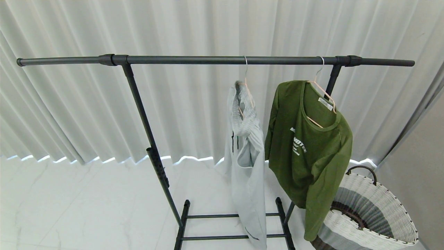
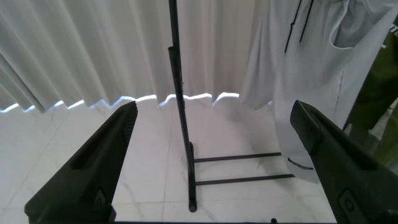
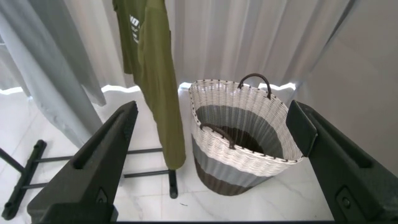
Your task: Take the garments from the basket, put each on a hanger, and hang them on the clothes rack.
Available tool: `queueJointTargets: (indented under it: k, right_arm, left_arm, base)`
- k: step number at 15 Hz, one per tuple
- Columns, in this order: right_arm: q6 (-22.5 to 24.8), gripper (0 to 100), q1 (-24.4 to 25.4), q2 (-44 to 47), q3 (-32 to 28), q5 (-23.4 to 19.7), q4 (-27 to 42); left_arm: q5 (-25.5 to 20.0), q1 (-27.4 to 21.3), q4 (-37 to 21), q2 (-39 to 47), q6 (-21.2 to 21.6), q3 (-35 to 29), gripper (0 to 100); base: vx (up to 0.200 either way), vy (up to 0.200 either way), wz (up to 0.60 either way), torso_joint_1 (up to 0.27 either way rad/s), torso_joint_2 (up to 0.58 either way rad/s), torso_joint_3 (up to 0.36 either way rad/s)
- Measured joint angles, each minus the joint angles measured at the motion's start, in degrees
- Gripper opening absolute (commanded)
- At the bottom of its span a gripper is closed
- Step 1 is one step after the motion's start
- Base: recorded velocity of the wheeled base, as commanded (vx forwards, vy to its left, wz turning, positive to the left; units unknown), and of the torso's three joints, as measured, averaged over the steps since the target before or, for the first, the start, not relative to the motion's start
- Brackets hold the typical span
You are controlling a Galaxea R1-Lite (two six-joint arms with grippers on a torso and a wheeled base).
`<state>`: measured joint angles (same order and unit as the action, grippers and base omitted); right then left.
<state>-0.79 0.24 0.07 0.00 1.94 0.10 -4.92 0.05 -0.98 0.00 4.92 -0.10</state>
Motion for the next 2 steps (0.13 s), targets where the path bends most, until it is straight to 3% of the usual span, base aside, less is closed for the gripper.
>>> queueJointTargets:
  k: [2]
  right_arm:
    - [-0.02,100,0.00,-0.02,0.00,0.00,0.00]
  left_arm:
    - [0.00,0.05,0.00,0.00,0.00,0.00,100]
  base:
    - [0.000,0.000,0.00,0.000,0.00,0.000]
